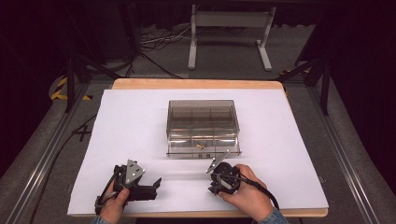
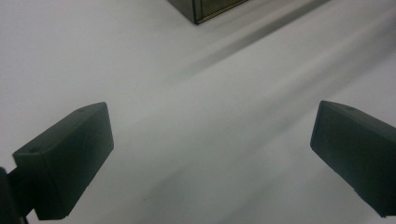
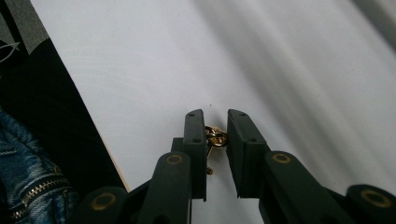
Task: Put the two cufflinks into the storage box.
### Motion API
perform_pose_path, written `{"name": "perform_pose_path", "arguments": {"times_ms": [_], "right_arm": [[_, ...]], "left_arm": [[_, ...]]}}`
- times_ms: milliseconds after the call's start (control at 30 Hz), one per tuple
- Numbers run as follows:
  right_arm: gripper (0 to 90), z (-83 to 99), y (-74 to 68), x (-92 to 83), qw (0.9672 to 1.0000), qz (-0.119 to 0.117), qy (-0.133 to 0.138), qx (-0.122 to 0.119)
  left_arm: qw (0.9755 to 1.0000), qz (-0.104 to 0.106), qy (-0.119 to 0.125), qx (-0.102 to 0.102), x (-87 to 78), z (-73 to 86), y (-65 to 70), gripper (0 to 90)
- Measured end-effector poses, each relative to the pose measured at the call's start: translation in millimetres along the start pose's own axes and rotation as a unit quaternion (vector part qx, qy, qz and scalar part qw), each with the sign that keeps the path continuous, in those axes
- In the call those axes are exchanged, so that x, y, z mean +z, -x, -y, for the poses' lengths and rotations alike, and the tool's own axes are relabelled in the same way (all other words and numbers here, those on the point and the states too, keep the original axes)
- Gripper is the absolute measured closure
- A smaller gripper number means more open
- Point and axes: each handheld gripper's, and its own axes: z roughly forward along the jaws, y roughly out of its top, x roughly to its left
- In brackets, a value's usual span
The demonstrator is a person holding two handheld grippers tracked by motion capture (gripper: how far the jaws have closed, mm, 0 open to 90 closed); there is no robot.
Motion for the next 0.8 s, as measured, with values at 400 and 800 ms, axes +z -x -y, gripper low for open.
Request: {"name": "perform_pose_path", "arguments": {"times_ms": [400, 800], "right_arm": [[77.8, -8.5, 0.0, -26.8, 0.9998, -0.003, 0.019, -0.004], [77.8, -18.5, -1.4, -50.2, 0.9994, 0.001, 0.033, -0.009]], "left_arm": [[1.0000, 0.000, -0.001, 0.000, -0.1, 0.0, 0.0, 0.1], [1.0000, 0.000, -0.001, 0.000, -0.2, 0.0, -0.1, 0.1]]}}
